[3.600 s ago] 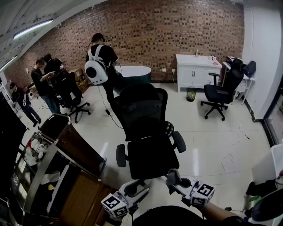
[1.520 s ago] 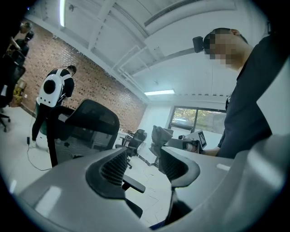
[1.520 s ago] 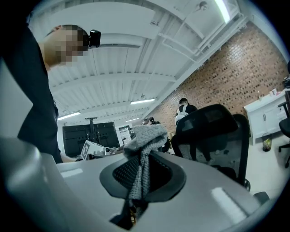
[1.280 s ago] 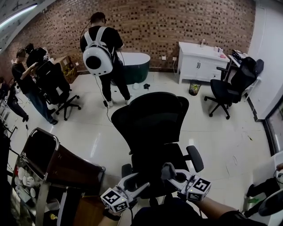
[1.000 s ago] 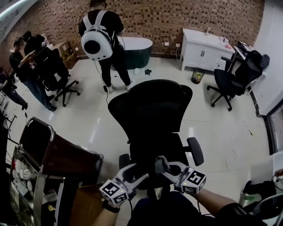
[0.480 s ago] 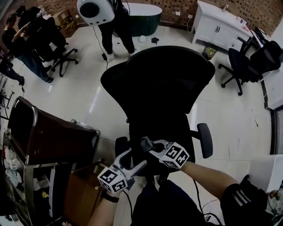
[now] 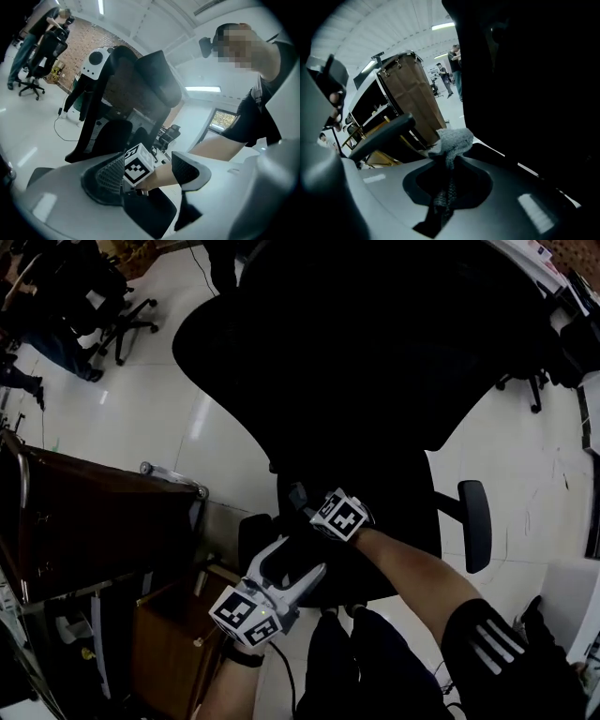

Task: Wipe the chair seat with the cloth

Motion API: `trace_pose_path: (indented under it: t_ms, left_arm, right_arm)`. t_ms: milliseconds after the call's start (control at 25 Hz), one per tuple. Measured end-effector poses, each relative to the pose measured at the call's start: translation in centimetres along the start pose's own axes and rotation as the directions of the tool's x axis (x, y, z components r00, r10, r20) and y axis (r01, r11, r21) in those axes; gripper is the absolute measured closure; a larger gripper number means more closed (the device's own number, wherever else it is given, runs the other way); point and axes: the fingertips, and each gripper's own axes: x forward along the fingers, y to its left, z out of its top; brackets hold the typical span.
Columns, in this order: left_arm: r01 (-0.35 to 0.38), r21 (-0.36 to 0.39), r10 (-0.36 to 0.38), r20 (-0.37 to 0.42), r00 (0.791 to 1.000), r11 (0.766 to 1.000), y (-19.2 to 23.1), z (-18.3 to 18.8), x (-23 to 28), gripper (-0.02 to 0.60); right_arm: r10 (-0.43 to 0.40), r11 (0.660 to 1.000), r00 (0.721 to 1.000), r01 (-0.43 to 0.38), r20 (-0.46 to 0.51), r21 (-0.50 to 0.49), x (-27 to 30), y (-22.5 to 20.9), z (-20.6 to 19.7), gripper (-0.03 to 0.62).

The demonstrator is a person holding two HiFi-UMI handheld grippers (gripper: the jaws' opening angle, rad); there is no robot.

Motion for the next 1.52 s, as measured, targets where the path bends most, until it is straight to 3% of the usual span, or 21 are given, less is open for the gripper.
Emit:
trace_pose_path:
  t_ms: [400, 560, 680, 1040, 1240, 1320, 1400, 1520]
  left_arm:
    - [0.009, -0.029, -0.009, -0.001, 1.0, 1.0, 2.7, -2.9, 1.9, 0.259]
    - [0.013, -0.037, -0.014, -0.007, 1.0, 0.999, 2.7, -3.7, 2.6, 0.259]
    - [0.029, -0.033, -0.03, -0.03, 0.999, 0.999, 2.3, -4.3, 3.2, 0.259]
    - [0.075, -0.034, -0.076, -0.038, 0.996, 0.997, 0.4, -4.5, 5.7, 0.259]
    - [0.096, -0.042, -0.098, -0.05, 0.994, 0.995, -0.4, -5.0, 6.7, 0.259]
    - [0.095, -0.043, -0.097, -0.051, 0.994, 0.994, -0.6, -5.1, 6.7, 0.259]
    - [0.092, -0.041, -0.094, -0.052, 0.994, 0.995, -0.5, -4.9, 6.4, 0.259]
    - [0.075, -0.034, -0.077, -0.06, 0.995, 0.997, 0.1, -4.9, 5.5, 0.259]
  right_arm:
    - [-0.08, 0.987, 0.99, 0.061, -0.119, -0.149, 9.7, -3.3, -2.4, 0.564]
    - [-0.073, 0.982, 0.99, 0.051, -0.117, -0.18, 9.3, -4.1, -3.7, 0.565]
    - [-0.129, 0.981, 0.98, 0.104, -0.151, -0.164, 7.2, -7.1, -6.2, 0.565]
    - [-0.346, 0.938, 0.897, 0.339, -0.276, -0.073, -6.1, -18.3, -17.7, 0.565]
    - [-0.455, 0.884, 0.823, 0.464, -0.339, -0.059, -12.3, -22.0, -21.0, 0.565]
    - [-0.477, 0.871, 0.806, 0.488, -0.35, -0.063, -13.3, -22.5, -21.3, 0.565]
    - [-0.48, 0.867, 0.812, 0.497, -0.333, -0.038, -13.2, -22.1, -20.4, 0.565]
    - [-0.399, 0.91, 0.885, 0.414, -0.241, 0.013, -10.0, -18.4, -16.6, 0.565]
